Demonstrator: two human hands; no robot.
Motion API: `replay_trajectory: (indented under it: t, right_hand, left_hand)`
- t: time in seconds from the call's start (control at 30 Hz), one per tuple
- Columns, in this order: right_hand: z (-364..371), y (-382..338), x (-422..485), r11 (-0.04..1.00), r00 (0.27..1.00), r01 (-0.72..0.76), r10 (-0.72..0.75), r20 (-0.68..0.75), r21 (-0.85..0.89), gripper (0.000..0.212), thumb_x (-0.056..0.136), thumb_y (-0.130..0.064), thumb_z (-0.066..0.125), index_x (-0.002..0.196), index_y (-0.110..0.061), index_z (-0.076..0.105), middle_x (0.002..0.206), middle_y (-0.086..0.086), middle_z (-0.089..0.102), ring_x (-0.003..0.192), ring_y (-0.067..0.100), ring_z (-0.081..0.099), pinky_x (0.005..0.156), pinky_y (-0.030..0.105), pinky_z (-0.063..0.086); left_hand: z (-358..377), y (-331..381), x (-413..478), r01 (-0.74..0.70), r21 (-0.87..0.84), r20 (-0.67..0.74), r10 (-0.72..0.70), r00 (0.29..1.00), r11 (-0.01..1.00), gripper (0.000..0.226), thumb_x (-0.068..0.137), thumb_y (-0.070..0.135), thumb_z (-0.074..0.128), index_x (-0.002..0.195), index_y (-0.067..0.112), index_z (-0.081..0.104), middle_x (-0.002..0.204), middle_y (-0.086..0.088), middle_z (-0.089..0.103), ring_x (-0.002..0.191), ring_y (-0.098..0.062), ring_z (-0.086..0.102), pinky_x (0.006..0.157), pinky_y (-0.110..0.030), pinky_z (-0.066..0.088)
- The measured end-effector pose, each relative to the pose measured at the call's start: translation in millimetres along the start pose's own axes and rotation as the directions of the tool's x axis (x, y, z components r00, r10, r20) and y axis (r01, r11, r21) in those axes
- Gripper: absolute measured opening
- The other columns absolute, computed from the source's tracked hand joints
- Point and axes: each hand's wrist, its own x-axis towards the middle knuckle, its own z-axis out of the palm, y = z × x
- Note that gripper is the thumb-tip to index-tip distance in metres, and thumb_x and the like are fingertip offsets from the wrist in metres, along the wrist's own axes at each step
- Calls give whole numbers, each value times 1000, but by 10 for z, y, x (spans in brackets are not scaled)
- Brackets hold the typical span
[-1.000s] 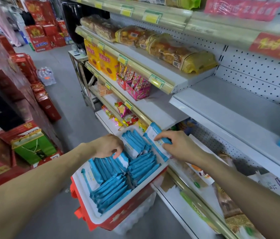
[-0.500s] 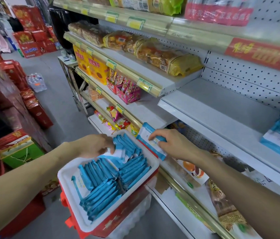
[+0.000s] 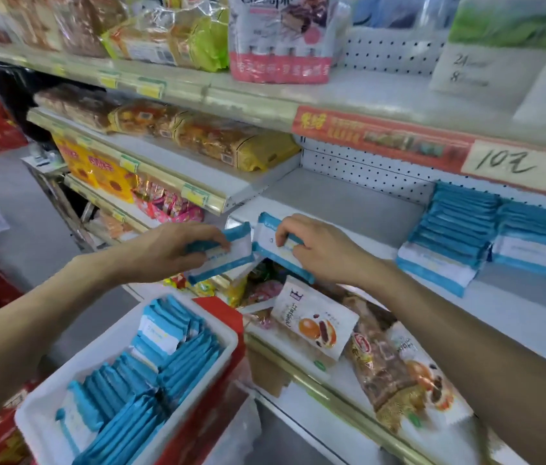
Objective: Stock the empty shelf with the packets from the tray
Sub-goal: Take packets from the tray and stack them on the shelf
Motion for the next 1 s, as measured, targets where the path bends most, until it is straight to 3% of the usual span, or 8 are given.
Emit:
replay_trajectory:
  t: [0.13,0.2,0.43,0.53,0.67,0.77,0.87,1.0]
  right_hand:
    - [-490,433,-427,991,989,-134,133,-71,-15,33,91,-5,48,107,-31,59,111,-19,56,77,-4,50,73,35,42]
    - [-726,655,-690,983,980,-181,176,-97,-38,34,91,-6,47,106,-34,58,114,-19,57,84,-1,52,72,33,40]
    - [-1321,1506,-1707,933,918,-359,355,-177,14,30,83,-18,48,101,-38,60,110,-17,62,106,14,58,94,37,47]
    - [-1456,1859,-2089,910,888,-415,409,-210,18,34,81,-15,49,101,-38,64,110,-18,64,107,13,59,101,42,47]
    - [-1529,2202,-2458,882,853,-470,465,-238,38,45,73,-11,40,94,-44,63,110,-17,67,109,15,62,104,43,47]
    - [-1550,2452,-2587,852,839,-520,497,-223,-56,45,77,-3,42,97,-36,66,114,-15,68,111,17,61,102,41,47]
    - [-1544,2697,-2658,836,848,-523,490,-202,-168,55,77,8,43,97,-38,64,125,-11,66,119,20,57,102,42,46]
    - [-1562,2959,-2625,833,861,-503,460,-216,-232,56,77,9,43,95,-40,63,128,-5,66,112,25,61,95,45,53]
  left_hand:
    - [-6,423,534,-100,14,8,100,995,995,39,95,30,49,130,45,54,118,10,60,94,-8,59,78,-35,52]
    - [30,620,825,-122,21,1,122,993,992,39,98,22,54,131,43,55,121,9,60,97,-12,59,80,-36,53]
    - [302,1442,1797,-279,-2,-13,279,960,960,45,95,2,58,127,32,62,122,13,56,92,5,51,76,-3,35]
    - [458,1764,2107,-328,7,0,328,945,945,44,95,5,58,127,35,62,125,14,56,97,-4,48,79,-13,36]
    - [616,2155,2410,-363,-23,18,363,932,932,42,96,5,56,127,34,62,125,17,54,104,-9,52,79,-3,36]
    - [693,2357,2553,-355,-33,17,356,934,934,45,96,6,55,126,39,62,129,21,52,112,-10,51,86,-14,41]
    - [746,2511,2629,-349,-43,-2,350,937,936,44,97,6,53,124,40,62,130,21,51,113,-8,48,84,-7,36]
    - [810,2619,2664,-297,-38,2,297,955,954,42,99,11,53,128,41,59,131,17,53,110,-13,52,77,-14,40]
